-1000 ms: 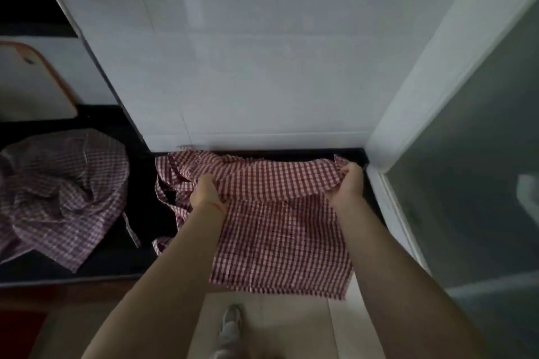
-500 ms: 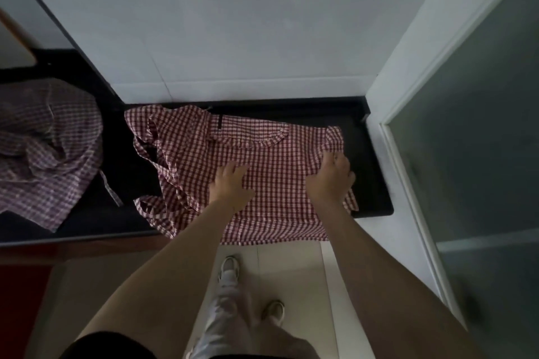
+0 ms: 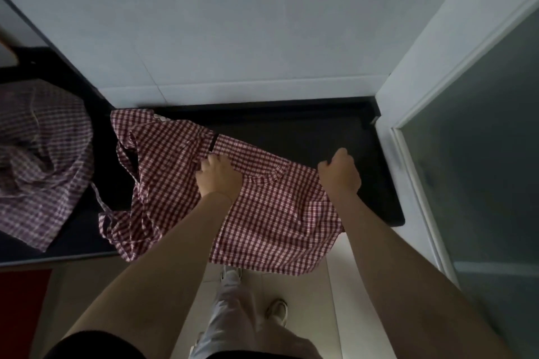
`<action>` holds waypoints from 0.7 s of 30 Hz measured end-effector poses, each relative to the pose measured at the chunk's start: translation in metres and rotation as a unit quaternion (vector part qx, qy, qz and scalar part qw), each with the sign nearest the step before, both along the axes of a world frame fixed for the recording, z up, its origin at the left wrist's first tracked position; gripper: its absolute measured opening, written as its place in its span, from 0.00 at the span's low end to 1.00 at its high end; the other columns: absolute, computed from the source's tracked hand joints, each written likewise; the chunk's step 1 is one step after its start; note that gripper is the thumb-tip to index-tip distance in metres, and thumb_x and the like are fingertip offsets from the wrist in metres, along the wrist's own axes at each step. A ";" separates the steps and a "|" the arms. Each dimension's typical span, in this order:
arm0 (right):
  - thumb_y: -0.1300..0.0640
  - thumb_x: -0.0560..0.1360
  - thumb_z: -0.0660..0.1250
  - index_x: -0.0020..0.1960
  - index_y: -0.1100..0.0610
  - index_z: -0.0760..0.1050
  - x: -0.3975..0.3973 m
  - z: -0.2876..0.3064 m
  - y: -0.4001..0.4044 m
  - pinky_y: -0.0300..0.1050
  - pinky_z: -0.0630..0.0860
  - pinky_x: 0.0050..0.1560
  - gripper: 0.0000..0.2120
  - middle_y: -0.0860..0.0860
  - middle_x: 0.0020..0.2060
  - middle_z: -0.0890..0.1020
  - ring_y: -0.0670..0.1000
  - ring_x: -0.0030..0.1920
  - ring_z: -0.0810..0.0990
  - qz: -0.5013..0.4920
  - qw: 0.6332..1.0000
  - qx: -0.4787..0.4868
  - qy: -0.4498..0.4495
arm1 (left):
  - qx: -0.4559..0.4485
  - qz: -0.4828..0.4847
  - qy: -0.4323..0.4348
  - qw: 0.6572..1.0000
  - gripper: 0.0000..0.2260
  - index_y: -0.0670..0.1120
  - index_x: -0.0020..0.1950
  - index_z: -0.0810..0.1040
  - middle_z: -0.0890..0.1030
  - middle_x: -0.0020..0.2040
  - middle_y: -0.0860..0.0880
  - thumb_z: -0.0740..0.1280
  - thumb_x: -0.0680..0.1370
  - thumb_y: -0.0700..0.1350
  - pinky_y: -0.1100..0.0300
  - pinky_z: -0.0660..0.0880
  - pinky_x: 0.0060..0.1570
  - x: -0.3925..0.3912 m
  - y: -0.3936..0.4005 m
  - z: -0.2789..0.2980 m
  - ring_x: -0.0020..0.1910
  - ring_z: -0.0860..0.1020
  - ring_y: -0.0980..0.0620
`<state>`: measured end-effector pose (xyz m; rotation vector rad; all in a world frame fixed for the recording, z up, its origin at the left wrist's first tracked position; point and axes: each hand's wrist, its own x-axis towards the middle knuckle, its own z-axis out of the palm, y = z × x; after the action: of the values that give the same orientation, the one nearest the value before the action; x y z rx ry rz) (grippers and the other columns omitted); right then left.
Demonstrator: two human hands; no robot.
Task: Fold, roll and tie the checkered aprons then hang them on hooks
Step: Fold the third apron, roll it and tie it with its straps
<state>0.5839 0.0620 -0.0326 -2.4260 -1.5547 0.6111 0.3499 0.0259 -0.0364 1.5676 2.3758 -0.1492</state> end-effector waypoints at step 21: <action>0.61 0.78 0.66 0.50 0.60 0.75 0.035 -0.014 0.050 0.45 0.79 0.49 0.03 0.56 0.44 0.79 0.54 0.45 0.80 -0.061 0.951 -0.290 0.089 | -0.137 -0.295 0.014 0.945 0.13 0.48 0.63 0.75 0.75 0.60 0.46 0.62 0.80 0.49 0.41 0.62 0.71 0.038 0.101 -0.012 0.62 0.72 0.45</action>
<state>0.6184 0.1122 -0.0463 -2.7310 -1.2662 1.3811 0.3874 0.1267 -0.0483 2.0778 1.7312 -0.5993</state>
